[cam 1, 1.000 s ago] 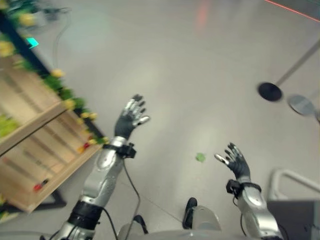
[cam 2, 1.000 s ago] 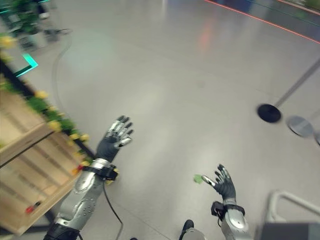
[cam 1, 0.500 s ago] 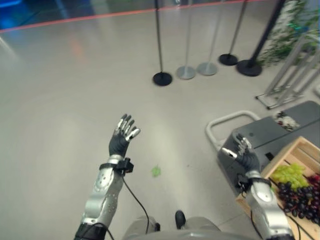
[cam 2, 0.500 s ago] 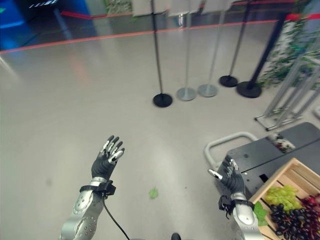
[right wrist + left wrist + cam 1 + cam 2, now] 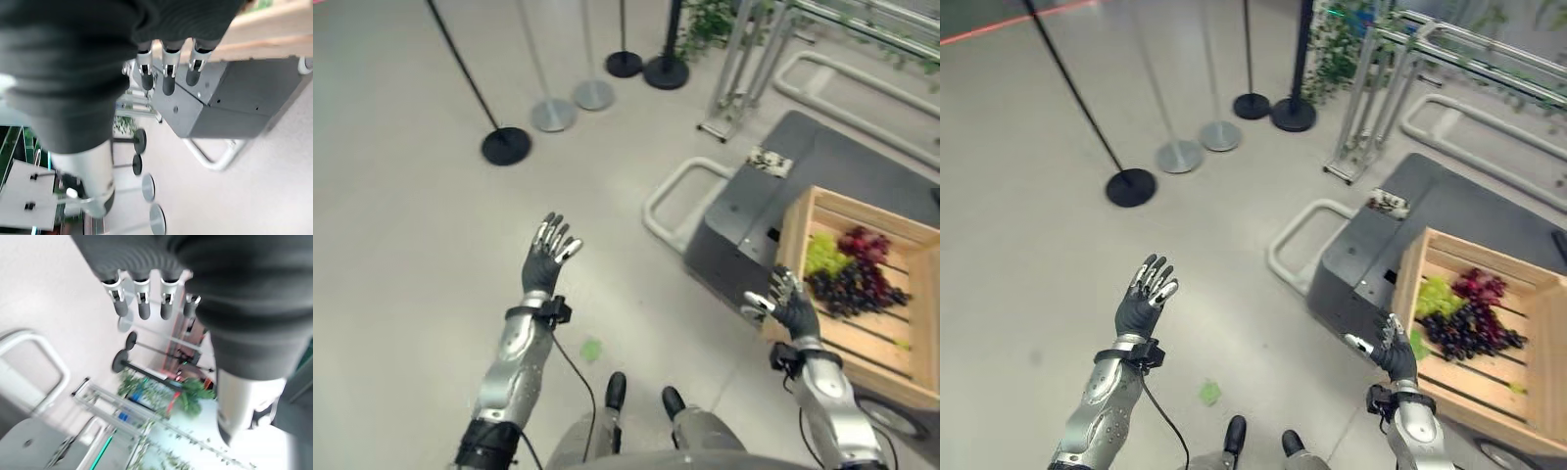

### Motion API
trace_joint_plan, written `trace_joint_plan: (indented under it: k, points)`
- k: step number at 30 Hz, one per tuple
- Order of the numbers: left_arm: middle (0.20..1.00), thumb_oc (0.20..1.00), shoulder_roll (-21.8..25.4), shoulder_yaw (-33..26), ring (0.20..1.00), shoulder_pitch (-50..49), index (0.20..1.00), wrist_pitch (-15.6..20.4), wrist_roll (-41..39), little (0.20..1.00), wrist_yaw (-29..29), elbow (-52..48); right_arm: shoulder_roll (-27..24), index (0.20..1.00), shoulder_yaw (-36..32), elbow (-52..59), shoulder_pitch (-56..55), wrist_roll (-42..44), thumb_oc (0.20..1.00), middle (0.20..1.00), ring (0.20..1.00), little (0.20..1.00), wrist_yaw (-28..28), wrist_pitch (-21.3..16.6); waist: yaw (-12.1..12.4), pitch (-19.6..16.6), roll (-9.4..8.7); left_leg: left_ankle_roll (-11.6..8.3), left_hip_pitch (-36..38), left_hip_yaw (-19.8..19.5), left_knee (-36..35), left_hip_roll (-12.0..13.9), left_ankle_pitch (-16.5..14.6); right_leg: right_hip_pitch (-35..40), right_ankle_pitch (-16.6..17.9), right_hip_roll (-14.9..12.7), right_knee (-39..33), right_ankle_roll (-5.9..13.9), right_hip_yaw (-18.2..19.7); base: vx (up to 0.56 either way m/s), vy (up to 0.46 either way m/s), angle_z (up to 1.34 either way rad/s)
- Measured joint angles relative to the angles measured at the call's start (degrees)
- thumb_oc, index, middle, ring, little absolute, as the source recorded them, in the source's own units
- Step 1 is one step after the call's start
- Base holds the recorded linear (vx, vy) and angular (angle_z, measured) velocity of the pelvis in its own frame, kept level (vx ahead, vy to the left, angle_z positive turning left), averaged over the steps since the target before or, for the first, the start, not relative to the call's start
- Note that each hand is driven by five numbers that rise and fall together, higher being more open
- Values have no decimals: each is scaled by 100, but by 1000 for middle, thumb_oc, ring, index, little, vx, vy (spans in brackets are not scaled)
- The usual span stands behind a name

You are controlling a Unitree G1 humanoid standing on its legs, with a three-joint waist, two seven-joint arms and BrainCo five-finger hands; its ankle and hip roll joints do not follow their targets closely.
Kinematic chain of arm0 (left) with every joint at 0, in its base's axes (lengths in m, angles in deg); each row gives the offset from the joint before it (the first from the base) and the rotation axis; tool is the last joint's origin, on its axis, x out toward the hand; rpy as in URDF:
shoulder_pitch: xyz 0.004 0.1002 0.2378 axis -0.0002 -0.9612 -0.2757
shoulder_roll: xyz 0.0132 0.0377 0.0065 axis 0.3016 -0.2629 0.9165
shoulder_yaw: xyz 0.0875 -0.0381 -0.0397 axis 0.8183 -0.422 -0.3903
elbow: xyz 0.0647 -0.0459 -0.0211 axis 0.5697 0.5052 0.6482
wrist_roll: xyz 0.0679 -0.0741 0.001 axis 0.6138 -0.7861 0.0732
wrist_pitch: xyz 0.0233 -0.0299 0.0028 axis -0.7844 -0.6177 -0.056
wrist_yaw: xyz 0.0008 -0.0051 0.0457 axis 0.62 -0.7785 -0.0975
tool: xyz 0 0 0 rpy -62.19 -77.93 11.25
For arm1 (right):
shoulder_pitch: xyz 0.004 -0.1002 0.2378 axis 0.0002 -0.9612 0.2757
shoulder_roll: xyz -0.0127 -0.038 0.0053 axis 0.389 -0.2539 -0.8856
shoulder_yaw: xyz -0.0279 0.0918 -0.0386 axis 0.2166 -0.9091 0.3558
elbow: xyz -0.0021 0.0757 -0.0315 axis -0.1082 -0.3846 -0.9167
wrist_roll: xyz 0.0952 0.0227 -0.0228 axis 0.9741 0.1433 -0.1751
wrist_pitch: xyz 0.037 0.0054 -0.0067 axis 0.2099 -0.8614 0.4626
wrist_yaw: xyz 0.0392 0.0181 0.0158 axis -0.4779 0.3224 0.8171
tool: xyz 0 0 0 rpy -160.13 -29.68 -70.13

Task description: Pick up the fruits from the basket on one side to the basket on the other side

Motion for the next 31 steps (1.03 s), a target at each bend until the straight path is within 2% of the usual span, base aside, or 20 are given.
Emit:
trace_joint_plan:
  k: [1, 2, 3, 4, 6, 9, 10, 11, 12, 13, 17, 19, 21, 22, 23, 24, 25, 26, 28, 31]
  points:
    - [1000, 1000, -4, 6, 1000, 12, 1000, 1, 0, 1000, -7, 2, 6, 1000, 0, -10, 41, 0, 1000, 1000, 1000, 1000, 1, 0, -8, -4, 12, -27, 20, -38, -9, 44, -22, 57, 106, -115, -241, 16, -371, 94, -50, -53]
    - [1000, 1000, 19, 8, 1000, 60, 1000, 1, 0, 1000, -17, 3, 25, 1000, 0, -3, 78, 0, 1000, 1000, 1000, 1000, 4, -3, -21, -19, -15, -82, 84, -109, -59, 67, -68, 244, 424, -242, -681, 68, -559, 64, -95, -21]
    - [1000, 1000, 46, 38, 1000, 140, 1000, 4, -4, 1000, -37, 28, 93, 1000, -20, -28, 36, 0, 1000, 1000, 1000, 1000, 20, -15, -131, -38, -59, -122, 144, -15, -139, 172, -89, 380, 662, -466, -849, 118, -533, 120, -184, -31]
    - [1000, 1000, 42, 50, 1000, 177, 1000, 26, -5, 1000, -97, 39, 114, 1000, -26, -95, 101, 0, 1000, 1000, 1000, 1000, 43, -16, -25, -33, 33, -167, 154, 517, -210, 402, -91, 339, 664, -632, -889, 167, -882, 106, -175, -37]
    - [1000, 1000, 114, 9, 1000, 213, 1000, 50, -5, 1000, -160, 48, 178, 1000, -4, -97, 314, -7, 1000, 1000, 1000, 1000, 65, -11, 65, 14, 117, -330, 184, 760, -300, 623, -178, 144, 816, -1084, -1225, 266, -1082, 122, -121, -86]
    - [1000, 1000, 209, -60, 1000, 223, 1000, 49, -3, 1000, -226, 115, 196, 1000, -19, -80, 328, -19, 1000, 1000, 1000, 1000, 79, -13, 88, -12, 47, -560, 387, 870, -346, 736, -282, 231, 1213, -1312, -1619, 377, -1231, 128, -147, -45]
    - [1000, 1000, 267, -82, 1000, 185, 1000, 56, 2, 1000, -227, 122, 191, 1000, 16, -94, 156, -54, 1000, 1000, 1000, 1000, 106, -8, 64, -115, -151, -766, 587, 932, -420, 725, -376, 349, 1221, -1308, -1559, 405, -1442, 139, -197, -19]
    - [1000, 1000, 145, -109, 1000, 133, 1000, 71, 7, 1000, -252, 145, 97, 1000, 5, -136, 194, -87, 1000, 1000, 1000, 1000, 113, 4, 98, -132, 21, -818, 598, 963, -409, 889, -389, 352, 1300, -1189, -1531, 349, -1514, 141, -249, -19]
    - [1000, 1000, 23, -78, 1000, 82, 1000, 86, 120, 1000, -244, 153, -107, 1000, -44, -161, 213, -139, 1000, 1000, 1000, 1000, 114, 4, -8, -112, 242, -906, 534, 1008, -299, 1134, -428, 353, 1239, -911, -1534, 188, -1571, 157, -271, -22]
    - [1000, 1000, -37, -73, 1000, 78, 1000, 84, 164, 1000, -234, 155, -191, 1000, -37, -172, 277, -148, 1000, 1000, 1000, 1000, 125, 11, -79, -124, 329, -988, 524, 1026, -275, 1199, -367, 371, 1234, -856, -1543, 129, -1624, 233, -384, -9]
    - [1000, 1000, -236, -78, 1000, 63, 1000, 86, 215, 1000, -168, 407, -441, 1000, -108, -212, 291, -181, 1000, 1000, 1000, 1000, 60, 18, -224, -106, 338, -1142, 561, 1100, 444, 1336, -197, 522, 865, -662, -1177, -104, -1848, 199, -265, -17]
    - [1000, 1000, -233, -139, 1000, 21, 1000, 86, 211, 1000, -136, 444, -516, 1000, -137, -203, 279, -229, 1000, 1000, 1000, 1000, 47, 19, -223, -85, 339, -1275, 399, 988, 1116, 1327, -116, 542, 636, -652, -918, -210, -1864, 225, -299, -26]
    - [1000, 1000, -247, -336, 1000, -207, 1000, 88, 194, 1000, -60, 465, -583, 1000, -40, -242, 333, -230, 1000, 1000, 1000, 1000, -86, 46, -143, -88, 361, -1558, 388, 356, 1773, 1279, 112, 549, 398, -541, -646, -366, -1776, 227, -382, -65]
    - [1000, 1000, -271, -391, 1000, -257, 1000, 90, 170, 1000, -53, 498, -584, 1000, -16, -236, 342, -230, 1000, 1000, 1000, 1000, -130, 51, -87, -79, 366, -1570, 327, 248, 2093, 1294, 107, 564, 351, -538, -583, -458, -1688, 105, -275, -77]
    - [1000, 1000, -295, -378, 1000, -276, 1000, 90, 115, 1000, -32, 741, -634, 1000, 34, -240, 276, -230, 1000, 1000, 1000, 1000, -146, 49, 85, -60, 309, -1530, -10, 112, 2826, 1182, 493, 689, 294, -457, -547, -586, -1593, 126, -221, -56]
    - [1000, 1000, -303, -310, 1000, -247, 1000, 69, 81, 1000, -26, 870, -684, 1000, 38, -259, 270, -239, 1000, 1000, 1000, 1000, -153, 69, 125, -27, 267, -1544, -156, 94, 3058, 1057, 359, 756, 308, -497, -574, -632, -1571, 104, -127, -33]
    - [1000, 1000, -302, -232, 1000, -244, 1000, 37, 91, 1000, 20, 1052, -726, 1000, 71, -308, 308, -288, 1000, 1000, 1000, 1000, -137, 136, 116, -21, 229, -1501, -369, 124, 3051, 807, 41, 805, 233, -541, -669, -723, -1464, 179, -75, -7]
    - [1000, 1000, -310, -48, 1000, -171, 1000, -49, 90, 1000, 46, 1252, -779, 1000, 5, -397, 338, -335, 1000, 1000, 1000, 1000, -100, 176, 133, 19, 206, -1372, -609, 285, 2801, 549, -125, 876, 347, -587, -772, -673, -1433, 138, -26, -10]
    - [1000, 1000, -306, -47, 1000, -315, 1000, -64, 89, 1000, 57, 1345, -706, 1000, 96, -542, 471, -378, 1000, 1000, 1000, 1000, -76, 259, 181, 19, 265, -1203, -700, 572, 2149, 502, -115, 1016, 346, -501, -878, -712, -1387, 187, -42, -32]
    - [1000, 1000, -288, -49, 1000, -321, 1000, -153, 102, 1000, 47, 1515, -723, 1000, 280, -597, 412, -408, 1000, 1000, 1000, 1000, -53, 273, 251, 45, 362, -1028, -691, 484, 624, 554, 58, 1351, 343, -396, -1191, -687, -1418, 189, -23, -25]
